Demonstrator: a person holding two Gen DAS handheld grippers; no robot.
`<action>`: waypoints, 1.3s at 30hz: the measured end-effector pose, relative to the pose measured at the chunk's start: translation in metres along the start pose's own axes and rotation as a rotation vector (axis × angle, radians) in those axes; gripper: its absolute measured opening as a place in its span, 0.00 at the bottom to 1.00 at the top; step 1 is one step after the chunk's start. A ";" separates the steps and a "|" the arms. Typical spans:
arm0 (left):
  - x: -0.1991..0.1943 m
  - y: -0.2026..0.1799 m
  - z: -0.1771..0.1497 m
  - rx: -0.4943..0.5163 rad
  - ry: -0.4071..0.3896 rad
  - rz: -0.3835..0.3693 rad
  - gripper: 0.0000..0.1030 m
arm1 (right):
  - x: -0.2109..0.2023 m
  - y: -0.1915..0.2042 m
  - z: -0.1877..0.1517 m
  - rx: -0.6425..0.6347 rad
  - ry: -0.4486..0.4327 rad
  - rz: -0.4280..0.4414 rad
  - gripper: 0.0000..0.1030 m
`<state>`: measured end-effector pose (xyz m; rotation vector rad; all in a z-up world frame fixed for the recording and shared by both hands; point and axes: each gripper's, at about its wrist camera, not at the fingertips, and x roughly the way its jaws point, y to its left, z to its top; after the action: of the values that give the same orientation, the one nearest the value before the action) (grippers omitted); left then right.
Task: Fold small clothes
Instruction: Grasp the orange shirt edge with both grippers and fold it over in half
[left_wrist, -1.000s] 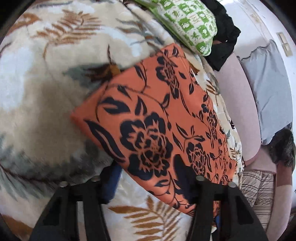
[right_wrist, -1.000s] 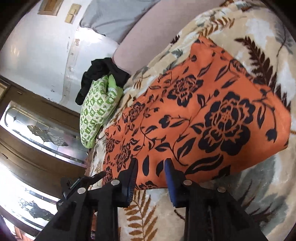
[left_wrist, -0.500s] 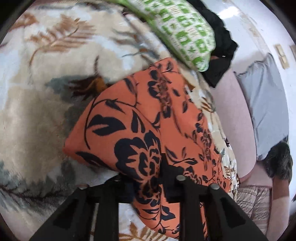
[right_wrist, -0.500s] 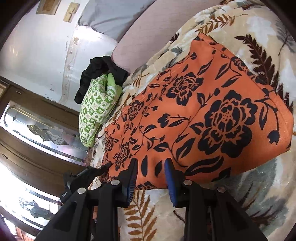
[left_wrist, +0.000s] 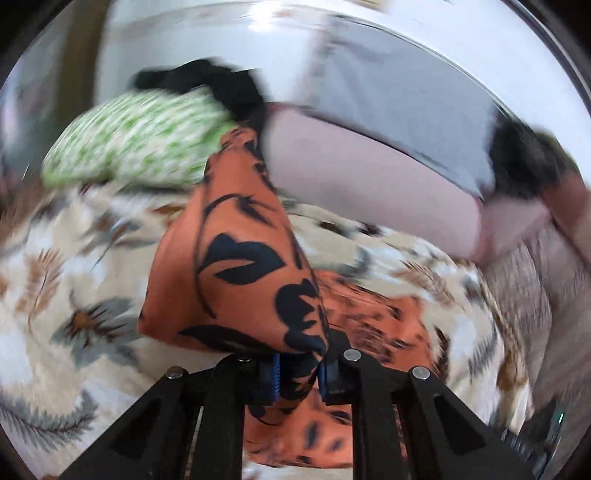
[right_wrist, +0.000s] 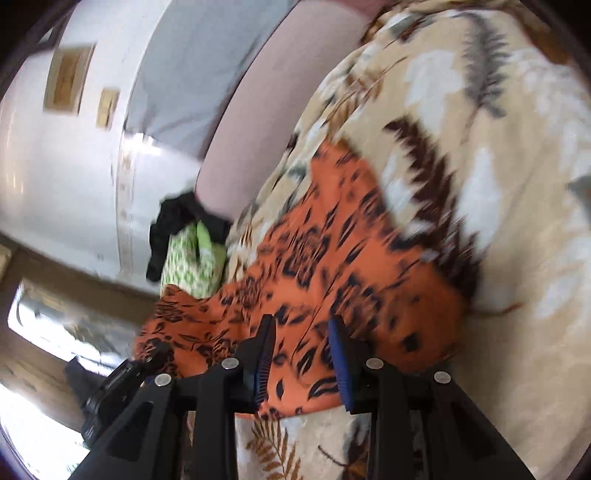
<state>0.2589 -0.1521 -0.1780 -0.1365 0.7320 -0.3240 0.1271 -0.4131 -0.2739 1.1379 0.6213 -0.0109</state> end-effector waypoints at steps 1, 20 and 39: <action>0.003 -0.024 -0.005 0.059 0.010 -0.014 0.14 | -0.005 -0.003 0.004 0.015 -0.014 0.000 0.31; -0.018 -0.008 -0.060 0.333 0.009 -0.123 0.76 | -0.047 -0.013 0.032 0.017 -0.120 0.044 0.35; 0.037 0.032 -0.096 0.318 0.185 -0.050 0.76 | -0.014 0.056 0.000 -0.360 -0.073 -0.270 0.24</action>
<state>0.2278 -0.1358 -0.2796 0.1790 0.8512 -0.5016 0.1328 -0.3926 -0.2196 0.6977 0.6770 -0.1647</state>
